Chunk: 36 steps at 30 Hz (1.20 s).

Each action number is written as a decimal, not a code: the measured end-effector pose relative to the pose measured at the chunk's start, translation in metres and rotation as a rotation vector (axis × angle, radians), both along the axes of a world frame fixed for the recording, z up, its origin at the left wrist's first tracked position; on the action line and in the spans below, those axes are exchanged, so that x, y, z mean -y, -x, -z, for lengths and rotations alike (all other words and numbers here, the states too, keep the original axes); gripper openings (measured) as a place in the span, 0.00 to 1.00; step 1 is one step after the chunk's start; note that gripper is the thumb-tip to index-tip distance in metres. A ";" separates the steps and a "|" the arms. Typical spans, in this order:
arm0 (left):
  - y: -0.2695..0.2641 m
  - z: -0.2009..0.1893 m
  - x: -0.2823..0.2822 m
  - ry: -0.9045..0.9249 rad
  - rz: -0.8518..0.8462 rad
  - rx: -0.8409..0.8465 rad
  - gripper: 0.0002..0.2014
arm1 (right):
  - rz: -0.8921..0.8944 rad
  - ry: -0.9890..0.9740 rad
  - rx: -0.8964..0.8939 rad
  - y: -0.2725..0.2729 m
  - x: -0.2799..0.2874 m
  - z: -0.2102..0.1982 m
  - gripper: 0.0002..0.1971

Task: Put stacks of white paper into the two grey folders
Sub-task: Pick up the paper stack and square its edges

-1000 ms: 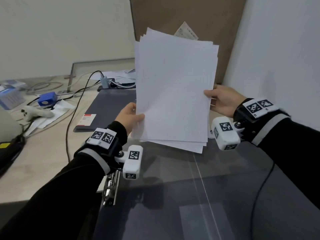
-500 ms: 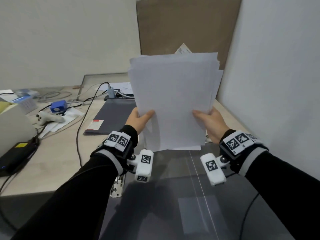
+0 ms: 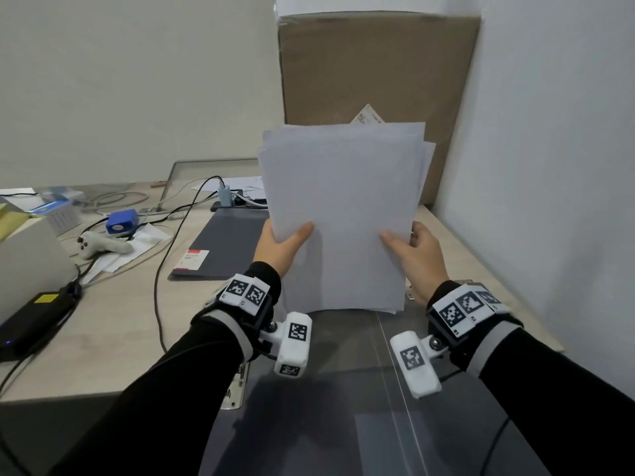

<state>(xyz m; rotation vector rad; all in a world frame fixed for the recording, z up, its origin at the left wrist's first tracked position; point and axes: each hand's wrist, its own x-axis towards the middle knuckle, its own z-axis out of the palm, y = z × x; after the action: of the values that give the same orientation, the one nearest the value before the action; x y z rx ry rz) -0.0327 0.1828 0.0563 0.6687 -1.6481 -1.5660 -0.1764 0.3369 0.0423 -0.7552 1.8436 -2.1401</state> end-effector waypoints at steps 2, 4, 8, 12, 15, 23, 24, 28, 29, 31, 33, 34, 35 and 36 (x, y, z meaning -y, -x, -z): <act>-0.001 0.008 0.000 -0.033 0.004 0.018 0.25 | 0.050 0.025 0.008 0.001 0.000 0.003 0.17; -0.002 0.013 0.002 -0.048 0.028 0.034 0.14 | 0.088 0.052 0.032 0.002 -0.001 0.001 0.13; -0.004 0.016 0.003 -0.065 0.034 0.024 0.10 | 0.097 0.115 0.143 0.004 0.001 -0.003 0.16; -0.002 0.016 0.003 -0.063 -0.003 -0.064 0.27 | -0.003 0.156 0.250 0.005 0.002 -0.004 0.25; -0.002 0.017 0.000 -0.091 0.038 -0.014 0.19 | -0.082 0.084 0.218 0.001 -0.001 -0.006 0.13; 0.007 0.012 -0.002 -0.170 0.059 -0.056 0.04 | 0.000 0.167 0.154 -0.005 0.005 -0.003 0.15; 0.007 0.015 -0.001 -0.185 0.067 -0.046 0.05 | -0.029 0.148 0.157 -0.005 0.006 0.000 0.18; 0.004 0.033 0.000 -0.242 0.066 0.062 0.09 | -0.135 -0.106 0.207 -0.008 0.006 0.022 0.18; 0.003 0.036 0.000 -0.245 0.056 0.080 0.07 | -0.127 -0.143 0.235 -0.008 0.005 0.025 0.17; 0.002 0.035 0.000 -0.247 0.050 0.102 0.08 | -0.112 -0.162 0.278 -0.007 0.005 0.025 0.20; 0.002 0.033 0.001 -0.233 0.067 0.127 0.12 | -0.098 -0.148 0.276 -0.005 0.005 0.023 0.20; 0.001 0.033 0.001 -0.223 0.078 0.141 0.13 | -0.093 -0.142 0.270 -0.005 0.005 0.022 0.20; 0.000 0.034 0.001 -0.222 0.087 0.149 0.13 | -0.087 -0.146 0.265 -0.005 0.004 0.022 0.19; 0.000 0.036 0.001 -0.230 0.099 0.149 0.12 | -0.076 -0.151 0.261 -0.005 0.005 0.025 0.17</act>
<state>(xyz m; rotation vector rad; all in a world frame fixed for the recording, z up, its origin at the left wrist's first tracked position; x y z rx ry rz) -0.0328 0.1818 0.0204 0.8525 -1.6434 -1.8345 -0.1711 0.3322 0.0172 -0.4787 1.7830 -1.9234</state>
